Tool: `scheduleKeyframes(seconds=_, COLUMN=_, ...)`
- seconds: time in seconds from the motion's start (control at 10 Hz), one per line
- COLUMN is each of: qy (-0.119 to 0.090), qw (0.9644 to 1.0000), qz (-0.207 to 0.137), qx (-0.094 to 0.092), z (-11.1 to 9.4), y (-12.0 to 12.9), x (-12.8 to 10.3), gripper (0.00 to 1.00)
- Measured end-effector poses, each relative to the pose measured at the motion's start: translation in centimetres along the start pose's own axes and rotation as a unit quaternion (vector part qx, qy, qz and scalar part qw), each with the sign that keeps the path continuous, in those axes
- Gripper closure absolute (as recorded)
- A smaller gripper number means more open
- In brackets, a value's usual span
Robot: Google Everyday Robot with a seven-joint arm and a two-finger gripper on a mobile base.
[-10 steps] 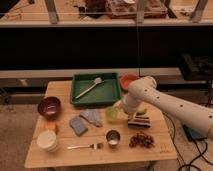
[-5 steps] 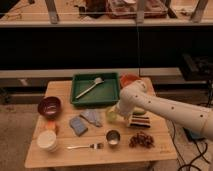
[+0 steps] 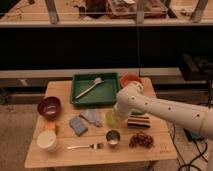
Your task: Stack cups into tray
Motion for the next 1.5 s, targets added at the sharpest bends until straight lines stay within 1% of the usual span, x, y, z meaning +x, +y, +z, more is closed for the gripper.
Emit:
scheduleKeyframes(seconds=0.1, qy=0.007, qw=0.9998, qz=0.016, qx=0.001, z=-0.7, y=0.0, x=0.3, gripper=0.84)
scheduleKeyframes(seconds=0.2, qy=0.011, qw=0.9996, qz=0.025, qx=-0.001, z=-1.4, y=0.0, x=0.4, gripper=0.84)
scheduleKeyframes(seconds=0.3, qy=0.013, qw=0.9995, qz=0.03, qx=0.0, z=-2.5, y=0.1, x=0.4, gripper=0.84)
scheduleKeyframes(seconds=0.4, qy=0.014, qw=0.9993, qz=0.033, qx=0.0, z=-4.0, y=0.4, x=0.1, gripper=0.84)
scheduleKeyframes(seconds=0.5, qy=0.017, qw=0.9993, qz=0.033, qx=0.005, z=-6.0, y=1.0, x=-0.8, gripper=0.84)
scheduleKeyframes(seconds=0.6, qy=0.018, qw=0.9993, qz=0.03, qx=0.011, z=-7.5, y=1.8, x=-2.0, gripper=0.84)
scheduleKeyframes(seconds=0.9, qy=0.015, qw=0.9991, qz=0.022, qx=0.034, z=-11.3, y=4.6, x=-5.2, gripper=0.84)
scheduleKeyframes(seconds=1.1, qy=0.008, qw=0.999, qz=0.012, qx=0.043, z=-12.2, y=5.3, x=-6.4, gripper=0.84)
scheduleKeyframes(seconds=1.3, qy=0.001, qw=0.9989, qz=0.004, qx=0.047, z=-12.3, y=5.6, x=-6.9, gripper=0.84)
scheduleKeyframes(seconds=1.4, qy=0.0, qw=0.999, qz=-0.008, qx=0.043, z=-12.1, y=5.6, x=-7.5, gripper=0.84)
scheduleKeyframes(seconds=1.5, qy=0.0, qw=0.9988, qz=-0.034, qx=0.036, z=-11.8, y=5.5, x=-8.3, gripper=0.84)
